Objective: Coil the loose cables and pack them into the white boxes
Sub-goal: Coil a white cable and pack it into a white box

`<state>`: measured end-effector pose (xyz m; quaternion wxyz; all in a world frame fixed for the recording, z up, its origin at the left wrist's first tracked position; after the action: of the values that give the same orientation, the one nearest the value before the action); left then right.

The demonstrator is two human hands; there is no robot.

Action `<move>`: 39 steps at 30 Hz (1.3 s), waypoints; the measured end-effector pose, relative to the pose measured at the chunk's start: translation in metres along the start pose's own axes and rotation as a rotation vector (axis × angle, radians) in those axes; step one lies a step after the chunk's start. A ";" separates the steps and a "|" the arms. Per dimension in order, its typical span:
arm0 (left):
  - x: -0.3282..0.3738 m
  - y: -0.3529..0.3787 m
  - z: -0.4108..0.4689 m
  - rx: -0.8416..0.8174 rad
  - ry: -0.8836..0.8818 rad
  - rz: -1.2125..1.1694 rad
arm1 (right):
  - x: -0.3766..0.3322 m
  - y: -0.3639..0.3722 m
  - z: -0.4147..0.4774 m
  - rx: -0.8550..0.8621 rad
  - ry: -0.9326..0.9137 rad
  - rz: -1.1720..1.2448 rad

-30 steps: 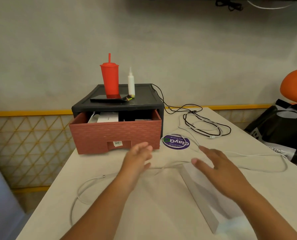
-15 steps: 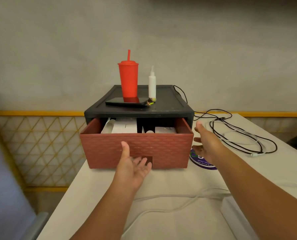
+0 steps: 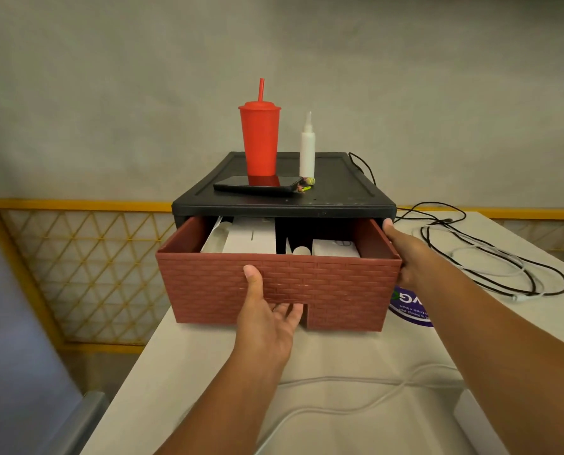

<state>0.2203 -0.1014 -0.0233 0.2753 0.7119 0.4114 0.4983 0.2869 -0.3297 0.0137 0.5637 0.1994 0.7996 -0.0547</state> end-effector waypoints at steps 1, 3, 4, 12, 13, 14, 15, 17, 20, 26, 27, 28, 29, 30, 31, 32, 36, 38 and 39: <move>0.001 -0.001 -0.005 -0.001 0.000 0.001 | 0.000 -0.001 -0.001 0.006 0.003 -0.012; 0.001 -0.005 -0.016 -0.002 -0.001 -0.006 | -0.002 -0.002 -0.003 0.009 -0.003 -0.030; 0.000 -0.008 -0.022 0.001 -0.001 -0.011 | -0.003 -0.003 -0.004 0.012 -0.007 -0.050; -0.002 -0.029 -0.076 0.026 -0.007 -0.011 | -0.003 -0.005 -0.018 -0.024 -0.027 -0.113; -0.003 -0.032 -0.084 0.030 -0.007 -0.005 | -0.003 -0.007 -0.019 -0.016 -0.035 -0.109; -0.004 -0.036 -0.091 0.037 -0.008 -0.002 | -0.003 -0.009 -0.020 0.000 -0.049 -0.106; -0.005 -0.041 -0.099 0.046 -0.010 -0.007 | -0.004 -0.011 -0.020 0.006 -0.059 -0.099; -0.006 -0.048 -0.114 0.060 -0.021 -0.026 | 0.000 -0.011 -0.020 -0.014 -0.049 -0.068; -0.010 -0.059 -0.135 0.089 -0.047 -0.038 | 0.010 -0.010 -0.021 -0.047 -0.011 -0.019; -0.016 -0.080 -0.168 0.166 -0.084 -0.071 | 0.017 -0.011 -0.034 -0.068 -0.018 0.123; -0.016 -0.081 -0.173 0.162 -0.091 -0.081 | 0.018 -0.011 -0.036 -0.069 -0.023 0.136; -0.017 -0.082 -0.177 0.156 -0.095 -0.091 | 0.019 -0.012 -0.038 -0.070 -0.029 0.145; -0.017 -0.082 -0.180 0.150 -0.093 -0.098 | 0.020 -0.011 -0.040 -0.072 -0.036 0.147; -0.017 -0.084 -0.184 0.151 -0.085 -0.099 | 0.022 -0.011 -0.042 -0.077 -0.039 0.144; -0.018 -0.085 -0.186 0.150 -0.074 -0.098 | 0.022 -0.010 -0.043 -0.082 -0.046 0.142; -0.018 -0.086 -0.189 0.145 -0.063 -0.095 | 0.023 -0.010 -0.045 -0.085 -0.054 0.143; -0.018 -0.087 -0.194 0.102 -0.034 -0.076 | 0.022 -0.011 -0.047 -0.082 -0.084 0.138; -0.018 -0.087 -0.195 0.080 -0.022 -0.069 | 0.022 -0.012 -0.047 -0.092 -0.094 0.144; -0.018 -0.088 -0.195 0.072 -0.014 -0.063 | 0.022 -0.012 -0.048 -0.098 -0.098 0.135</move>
<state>0.0076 -0.0756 -0.0336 0.2677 0.7115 0.4492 0.4693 0.2341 -0.3201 0.0093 0.6136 0.2223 0.7576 0.0129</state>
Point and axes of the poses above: each hand's wrist, its own z-axis towards the middle knuckle, its own y-axis out of the palm, x = y × z, the point moved 9 cm from there along z, towards the middle knuckle, and after that the axes turned 1 degree about -y, right-handed, at the moved point
